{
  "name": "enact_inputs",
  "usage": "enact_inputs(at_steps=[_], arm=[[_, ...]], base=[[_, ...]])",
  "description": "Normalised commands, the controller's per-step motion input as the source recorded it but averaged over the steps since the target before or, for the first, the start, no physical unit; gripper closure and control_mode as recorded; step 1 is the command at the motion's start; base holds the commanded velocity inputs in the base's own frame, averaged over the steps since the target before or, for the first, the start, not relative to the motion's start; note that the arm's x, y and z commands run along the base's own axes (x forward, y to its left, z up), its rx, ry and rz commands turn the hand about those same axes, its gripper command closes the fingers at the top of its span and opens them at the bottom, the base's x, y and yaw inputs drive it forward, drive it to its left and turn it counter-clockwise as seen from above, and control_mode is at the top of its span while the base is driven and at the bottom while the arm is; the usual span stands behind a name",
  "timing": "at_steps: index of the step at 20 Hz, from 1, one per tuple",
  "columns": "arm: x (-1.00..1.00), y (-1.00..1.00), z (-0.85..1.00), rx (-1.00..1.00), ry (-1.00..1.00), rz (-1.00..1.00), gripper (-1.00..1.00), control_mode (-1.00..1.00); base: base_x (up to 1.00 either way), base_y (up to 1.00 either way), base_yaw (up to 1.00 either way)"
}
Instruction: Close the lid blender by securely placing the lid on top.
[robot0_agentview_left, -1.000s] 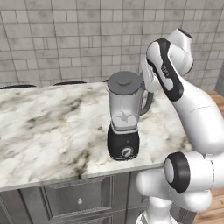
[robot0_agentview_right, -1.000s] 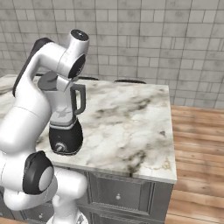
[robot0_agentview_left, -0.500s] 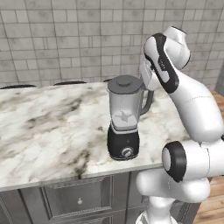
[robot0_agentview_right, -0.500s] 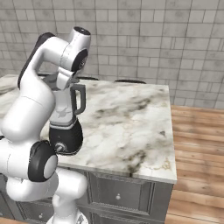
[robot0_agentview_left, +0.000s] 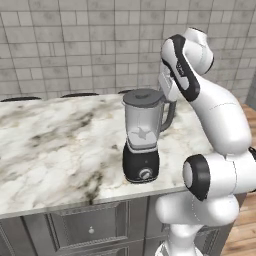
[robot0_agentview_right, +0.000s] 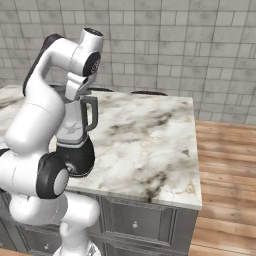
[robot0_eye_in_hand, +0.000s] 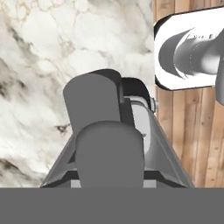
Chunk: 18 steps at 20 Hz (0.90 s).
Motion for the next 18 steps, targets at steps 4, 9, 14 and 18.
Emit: enact_inputs(at_steps=[4, 9, 14, 18], arm=[[-0.14, 0.0, 0.0, 0.0, -0.24, 0.0, -1.0, -1.0], [-0.01, 0.0, 0.0, 0.0, -0.25, 0.0, -1.0, -1.0], [0.0, 0.0, 0.12, 0.0, -0.19, 0.0, -1.0, -1.0], [-0.43, -0.05, 0.36, 0.0, -0.15, 0.0, -1.0, -1.0]], base=[[0.0, 0.0, 0.0], [0.0, 0.0, 0.0], [0.0, 0.0, 0.0], [0.0, 0.0, 0.0]])
